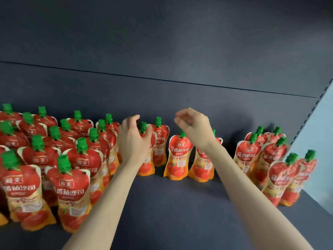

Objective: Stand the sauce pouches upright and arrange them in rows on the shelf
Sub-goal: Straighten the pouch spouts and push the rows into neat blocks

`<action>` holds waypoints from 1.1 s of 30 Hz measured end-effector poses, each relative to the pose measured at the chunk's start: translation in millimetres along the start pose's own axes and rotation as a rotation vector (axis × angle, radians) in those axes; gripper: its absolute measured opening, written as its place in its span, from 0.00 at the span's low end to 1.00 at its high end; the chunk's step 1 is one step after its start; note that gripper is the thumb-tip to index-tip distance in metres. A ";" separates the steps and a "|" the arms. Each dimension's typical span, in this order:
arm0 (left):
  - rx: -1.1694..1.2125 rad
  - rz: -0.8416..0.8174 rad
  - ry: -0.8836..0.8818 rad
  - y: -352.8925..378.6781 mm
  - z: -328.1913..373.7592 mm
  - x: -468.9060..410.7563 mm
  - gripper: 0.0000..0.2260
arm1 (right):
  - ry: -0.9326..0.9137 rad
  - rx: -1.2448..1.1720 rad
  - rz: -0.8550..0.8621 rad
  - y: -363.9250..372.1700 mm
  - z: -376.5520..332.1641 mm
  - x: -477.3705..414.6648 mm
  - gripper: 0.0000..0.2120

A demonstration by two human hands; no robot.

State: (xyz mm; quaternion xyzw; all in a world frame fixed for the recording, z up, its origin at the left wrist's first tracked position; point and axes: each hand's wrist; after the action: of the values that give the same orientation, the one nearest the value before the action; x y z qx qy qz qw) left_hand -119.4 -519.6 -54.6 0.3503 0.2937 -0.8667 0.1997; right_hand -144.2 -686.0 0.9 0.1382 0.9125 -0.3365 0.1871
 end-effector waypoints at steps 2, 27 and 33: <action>-0.005 -0.039 -0.042 6.3 -4.3 -6.1 0.19 | -0.021 0.058 -0.095 3.3 -1.5 -19.7 0.11; 0.175 0.002 -0.078 42.9 -35.5 -18.7 0.12 | 0.158 0.319 -0.505 14.2 16.3 -84.1 0.09; 0.194 0.014 -0.058 48.7 -39.8 -23.9 0.12 | 0.193 0.287 -0.527 10.5 17.5 -84.5 0.08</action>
State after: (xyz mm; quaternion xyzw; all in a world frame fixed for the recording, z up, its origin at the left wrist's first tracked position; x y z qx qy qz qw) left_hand -56.9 -526.9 -78.4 0.3450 0.1998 -0.8994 0.1794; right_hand -60.5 -700.6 19.4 -0.0468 0.8736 -0.4841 -0.0157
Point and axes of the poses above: each hand's wrist, its own x-axis away from the middle knuckle, its own y-axis out of the palm, z = x × y, and after that the axes turned 8 degrees about y, right-handed
